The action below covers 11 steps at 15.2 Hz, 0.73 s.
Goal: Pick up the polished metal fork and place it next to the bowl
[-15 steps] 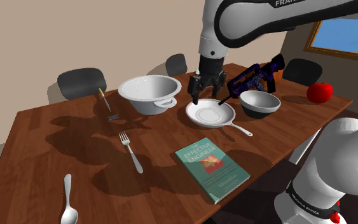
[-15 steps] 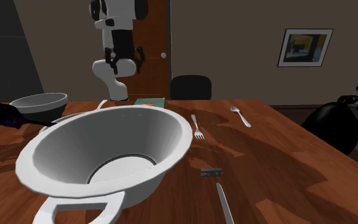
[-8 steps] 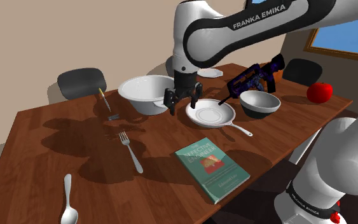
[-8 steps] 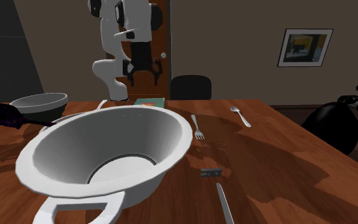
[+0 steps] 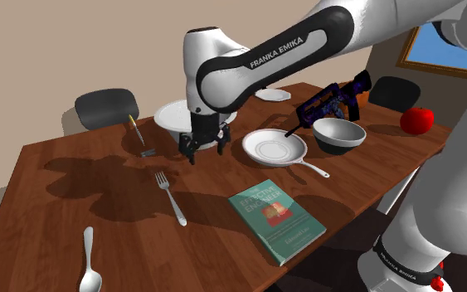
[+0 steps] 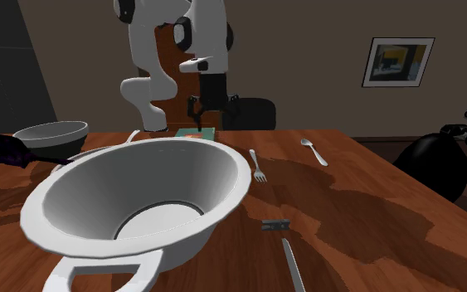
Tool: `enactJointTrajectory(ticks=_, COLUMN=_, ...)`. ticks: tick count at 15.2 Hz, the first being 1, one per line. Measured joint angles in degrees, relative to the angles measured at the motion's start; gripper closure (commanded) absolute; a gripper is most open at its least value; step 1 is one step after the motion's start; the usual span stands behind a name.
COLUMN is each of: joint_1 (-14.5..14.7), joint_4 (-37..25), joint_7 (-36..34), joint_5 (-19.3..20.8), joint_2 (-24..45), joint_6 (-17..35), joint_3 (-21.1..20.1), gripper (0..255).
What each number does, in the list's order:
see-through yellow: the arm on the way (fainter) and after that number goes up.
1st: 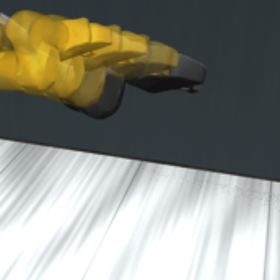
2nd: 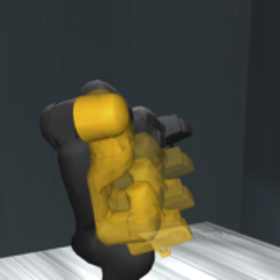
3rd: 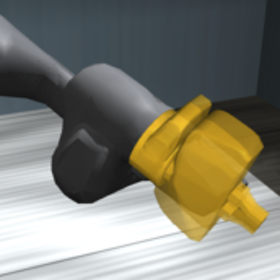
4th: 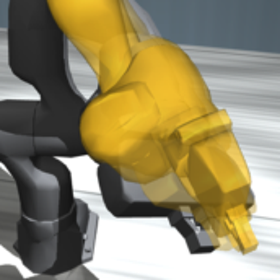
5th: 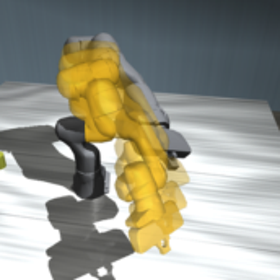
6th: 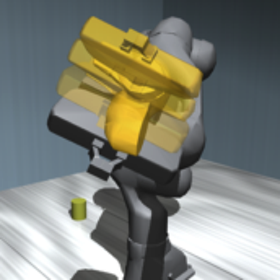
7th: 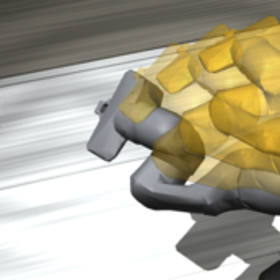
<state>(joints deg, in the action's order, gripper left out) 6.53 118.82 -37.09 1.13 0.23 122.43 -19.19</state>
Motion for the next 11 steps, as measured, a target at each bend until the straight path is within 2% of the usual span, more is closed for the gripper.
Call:
enactJointTrajectory(ticks=6, joint_1=3.1, joint_4=-12.0, joint_7=-6.8, joint_5=6.1, joint_2=13.5, joint_6=0.6, joint_3=-1.1, gripper=0)
enactJointTrajectory(ticks=11, joint_1=7.3, joint_4=-24.7, joint_7=-11.3, joint_5=10.6, joint_2=25.2, joint_6=-1.1, joint_3=-0.5, gripper=0)
